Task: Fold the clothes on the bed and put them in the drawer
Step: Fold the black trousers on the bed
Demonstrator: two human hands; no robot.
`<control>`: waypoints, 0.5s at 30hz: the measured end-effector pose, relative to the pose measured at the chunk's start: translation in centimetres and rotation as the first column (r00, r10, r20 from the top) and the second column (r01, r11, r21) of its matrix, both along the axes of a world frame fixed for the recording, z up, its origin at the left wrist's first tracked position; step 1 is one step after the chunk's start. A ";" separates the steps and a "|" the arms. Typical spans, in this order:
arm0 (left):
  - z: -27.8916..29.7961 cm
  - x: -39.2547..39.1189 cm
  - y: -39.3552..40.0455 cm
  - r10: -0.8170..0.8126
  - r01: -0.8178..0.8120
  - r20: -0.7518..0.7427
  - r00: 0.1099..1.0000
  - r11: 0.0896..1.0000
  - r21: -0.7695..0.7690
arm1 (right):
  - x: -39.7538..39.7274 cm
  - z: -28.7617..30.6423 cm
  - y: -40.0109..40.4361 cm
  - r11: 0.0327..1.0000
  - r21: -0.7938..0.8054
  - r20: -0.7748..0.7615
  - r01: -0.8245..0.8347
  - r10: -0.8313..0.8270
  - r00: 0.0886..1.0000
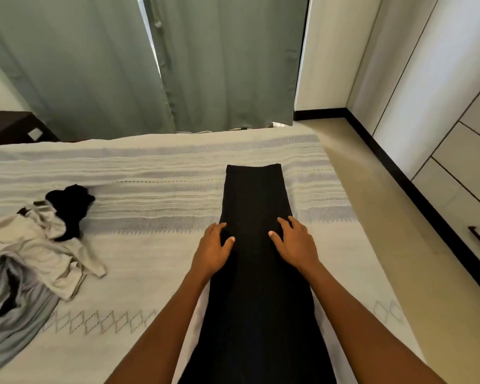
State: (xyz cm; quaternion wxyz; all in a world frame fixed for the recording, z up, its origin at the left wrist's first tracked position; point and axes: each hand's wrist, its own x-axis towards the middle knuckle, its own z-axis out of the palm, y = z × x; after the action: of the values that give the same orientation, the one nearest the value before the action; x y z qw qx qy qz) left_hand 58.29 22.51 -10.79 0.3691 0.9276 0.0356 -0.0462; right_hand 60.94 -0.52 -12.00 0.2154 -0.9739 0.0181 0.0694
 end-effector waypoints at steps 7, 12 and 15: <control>0.0 16.5 0.2 0.167 -0.237 -0.243 0.956 0.924 -0.299 | 16.1 -1.1 -1.1 0.936 0.292 -0.102 0.196 -0.174 0.980; -0.1 23.3 -0.7 0.191 -0.259 -0.225 0.956 0.907 -0.331 | 22.9 -2.1 -1.4 0.884 0.370 -0.124 0.286 -0.258 0.958; -0.8 27.4 -1.4 0.175 -0.297 -0.287 0.942 0.831 -0.470 | 26.9 -2.4 -1.2 0.832 0.447 -0.183 0.330 -0.276 0.944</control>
State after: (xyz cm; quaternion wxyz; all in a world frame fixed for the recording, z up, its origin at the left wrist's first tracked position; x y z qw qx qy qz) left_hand 85.68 21.14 -11.56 0.5958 0.7742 0.1800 -0.1153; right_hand 87.81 -1.71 -14.42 0.4526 -0.8713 0.1667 0.0907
